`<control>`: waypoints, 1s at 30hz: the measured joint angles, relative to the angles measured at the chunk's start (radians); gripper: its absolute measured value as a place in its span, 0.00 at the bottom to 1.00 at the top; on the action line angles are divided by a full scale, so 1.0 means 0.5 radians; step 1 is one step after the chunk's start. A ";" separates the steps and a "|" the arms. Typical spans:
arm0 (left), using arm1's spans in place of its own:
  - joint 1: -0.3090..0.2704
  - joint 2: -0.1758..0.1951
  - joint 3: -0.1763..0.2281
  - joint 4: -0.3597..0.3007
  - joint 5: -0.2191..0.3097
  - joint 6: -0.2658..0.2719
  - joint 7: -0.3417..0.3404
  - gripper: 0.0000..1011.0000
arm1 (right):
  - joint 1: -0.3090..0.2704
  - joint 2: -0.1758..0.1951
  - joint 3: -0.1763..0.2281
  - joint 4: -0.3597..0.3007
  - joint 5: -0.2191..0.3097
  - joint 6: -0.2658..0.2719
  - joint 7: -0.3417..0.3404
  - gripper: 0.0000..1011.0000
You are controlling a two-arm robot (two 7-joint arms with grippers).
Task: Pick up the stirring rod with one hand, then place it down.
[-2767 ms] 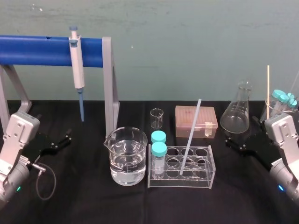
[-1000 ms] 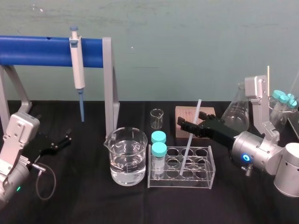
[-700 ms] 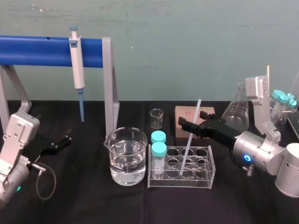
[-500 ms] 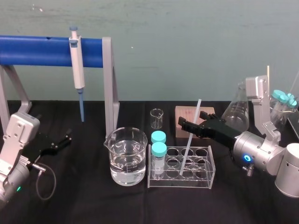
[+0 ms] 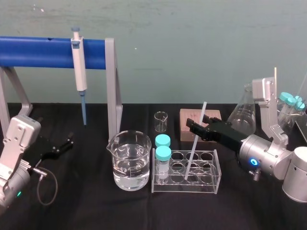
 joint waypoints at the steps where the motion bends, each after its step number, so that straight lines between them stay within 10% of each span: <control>1: 0.000 0.000 0.000 0.000 0.000 0.000 0.000 0.99 | 0.000 0.000 0.000 0.000 0.000 0.000 0.000 0.63; 17: 0.000 0.000 0.000 0.000 0.000 0.000 0.000 0.99 | 0.000 0.000 0.000 0.002 0.003 0.003 -0.001 0.12; 30: 0.000 0.000 0.000 0.000 0.000 0.000 0.000 0.99 | 0.000 0.000 0.000 0.002 0.003 0.003 -0.002 0.08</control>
